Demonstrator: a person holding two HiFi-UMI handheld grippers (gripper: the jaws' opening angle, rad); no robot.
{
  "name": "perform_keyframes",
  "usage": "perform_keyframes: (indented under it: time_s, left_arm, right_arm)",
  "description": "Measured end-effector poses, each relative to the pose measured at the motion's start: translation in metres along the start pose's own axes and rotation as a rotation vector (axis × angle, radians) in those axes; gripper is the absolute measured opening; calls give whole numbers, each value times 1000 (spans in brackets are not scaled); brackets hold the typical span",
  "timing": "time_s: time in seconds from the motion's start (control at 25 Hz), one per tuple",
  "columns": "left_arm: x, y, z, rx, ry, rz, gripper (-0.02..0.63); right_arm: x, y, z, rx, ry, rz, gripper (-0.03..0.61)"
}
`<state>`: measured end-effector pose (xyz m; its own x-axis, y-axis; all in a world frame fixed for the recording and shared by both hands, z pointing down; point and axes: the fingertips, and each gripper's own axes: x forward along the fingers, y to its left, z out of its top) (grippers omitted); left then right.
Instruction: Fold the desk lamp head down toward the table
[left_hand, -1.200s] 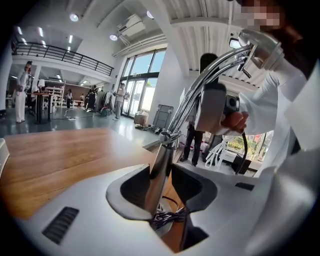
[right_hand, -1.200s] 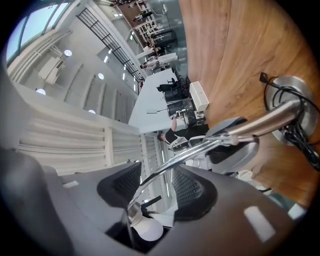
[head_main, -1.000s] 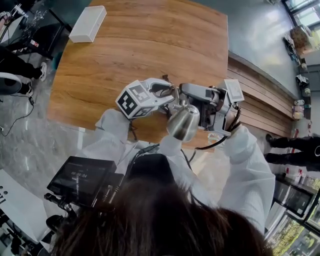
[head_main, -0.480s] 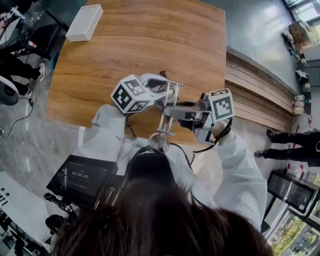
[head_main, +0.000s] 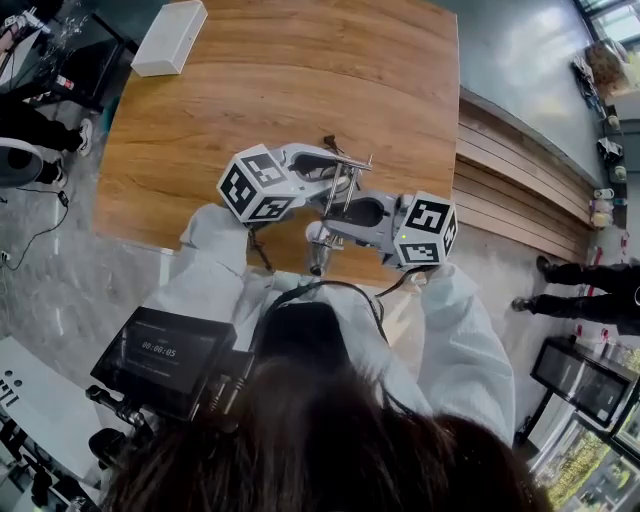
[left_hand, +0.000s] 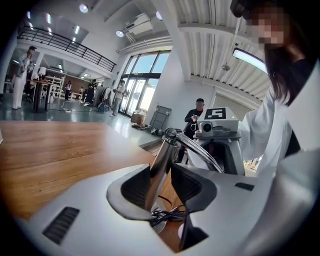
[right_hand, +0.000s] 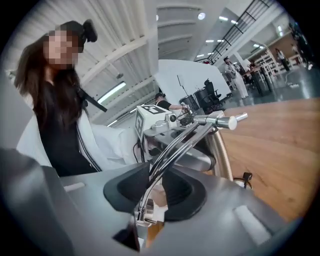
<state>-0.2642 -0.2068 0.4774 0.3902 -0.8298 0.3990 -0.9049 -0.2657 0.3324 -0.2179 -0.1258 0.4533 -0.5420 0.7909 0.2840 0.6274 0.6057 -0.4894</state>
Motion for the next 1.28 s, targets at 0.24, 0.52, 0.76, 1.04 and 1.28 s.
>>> perform_keyframes:
  time_s: [0.24,0.52,0.76,1.04,1.28]
  left_arm:
    - [1,-4,-1,9,6,-16,132]
    - [0,-1,-3,-11,-28,-10,130]
    - [-23,18,-24,-19,-37,123,130]
    - [-70,-10,22,-20,-269,252,130]
    - [-88,-27,61,-91,-362,476,3]
  right_arm:
    - [5,-13,-14,-127,65,-27,71]
    - [4,-27,-17,-69,27,-59,100]
    - [-6,-33,-20,-75,-22,-215,140]
    - [-64,-21,11,-17,-295,-517,84]
    - [-94,0,76,-95,-508,-688,2]
